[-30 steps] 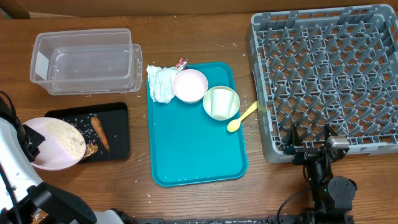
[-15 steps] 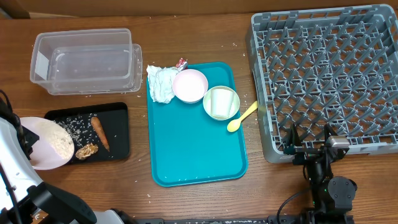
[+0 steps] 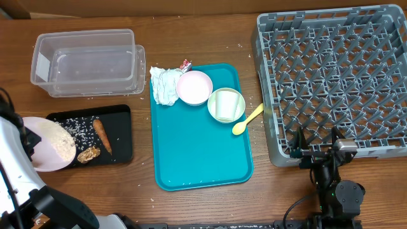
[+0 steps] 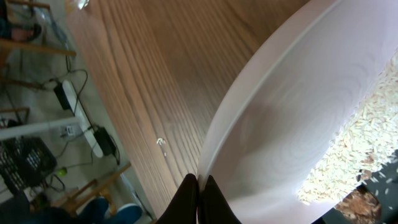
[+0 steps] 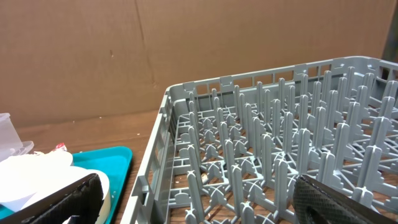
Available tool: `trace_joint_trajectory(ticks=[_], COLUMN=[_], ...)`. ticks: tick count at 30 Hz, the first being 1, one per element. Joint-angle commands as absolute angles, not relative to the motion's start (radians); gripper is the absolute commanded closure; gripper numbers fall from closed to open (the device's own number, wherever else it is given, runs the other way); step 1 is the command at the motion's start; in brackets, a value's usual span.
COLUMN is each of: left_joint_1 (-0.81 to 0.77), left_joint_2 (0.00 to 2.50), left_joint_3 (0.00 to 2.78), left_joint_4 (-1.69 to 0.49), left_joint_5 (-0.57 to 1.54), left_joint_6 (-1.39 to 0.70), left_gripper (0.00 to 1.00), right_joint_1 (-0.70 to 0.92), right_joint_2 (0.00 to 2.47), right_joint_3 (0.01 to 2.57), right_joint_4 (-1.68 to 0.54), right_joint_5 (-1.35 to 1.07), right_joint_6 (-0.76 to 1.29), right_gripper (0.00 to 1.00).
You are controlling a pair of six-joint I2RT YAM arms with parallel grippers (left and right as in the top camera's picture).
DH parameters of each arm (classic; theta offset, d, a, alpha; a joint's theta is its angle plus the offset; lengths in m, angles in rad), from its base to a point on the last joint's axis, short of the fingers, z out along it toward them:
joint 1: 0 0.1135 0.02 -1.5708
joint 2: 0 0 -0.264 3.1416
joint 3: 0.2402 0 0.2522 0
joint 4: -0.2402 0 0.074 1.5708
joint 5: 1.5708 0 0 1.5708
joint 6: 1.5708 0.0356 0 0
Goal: Sort waste into correct bins and load items into the dishwasher
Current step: 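Tilt the plate with the left gripper to dump rice onto the black tray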
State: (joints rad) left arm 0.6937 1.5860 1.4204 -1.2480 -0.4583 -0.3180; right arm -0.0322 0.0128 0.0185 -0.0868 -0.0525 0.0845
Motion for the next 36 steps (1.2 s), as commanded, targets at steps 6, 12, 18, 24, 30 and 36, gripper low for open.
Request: trace_joint_trajectory(ticks=[6, 12, 18, 24, 30, 36], left_joint_1=[0.607, 0.602, 0.601, 0.577, 0.532, 0.514], left_joint_2=[1.563, 1.566, 1.566, 1.566, 1.566, 1.566], left_joint_3=[1.444, 1.444, 1.444, 1.444, 1.444, 1.444], left_joint_4=[-1.244, -1.244, -1.245, -1.261, -1.251, -1.251], left_joint_5=[-0.535, -0.560, -0.561, -0.586, -0.682, -0.707], left_joint_6=[-0.295, -0.295, -0.294, -0.281, -0.295, -0.295], left_gripper=[0.96, 0.96, 0.96, 0.96, 0.96, 0.96], right_joint_1=[-0.033, -0.033, -0.033, -0.033, -0.033, -0.033], right_joint_2=[0.003, 0.003, 0.003, 0.003, 0.003, 0.003], right_joint_3=[0.008, 0.008, 0.008, 0.008, 0.008, 0.008], right_joint_4=[-0.081, -0.080, -0.080, -0.080, -0.081, -0.081], right_joint_5=[-0.054, -0.054, -0.054, -0.054, -0.054, -0.054], right_joint_6=[0.081, 0.081, 0.081, 0.081, 0.081, 0.081], right_gripper=[0.00, 0.00, 0.00, 0.00, 0.00, 0.00])
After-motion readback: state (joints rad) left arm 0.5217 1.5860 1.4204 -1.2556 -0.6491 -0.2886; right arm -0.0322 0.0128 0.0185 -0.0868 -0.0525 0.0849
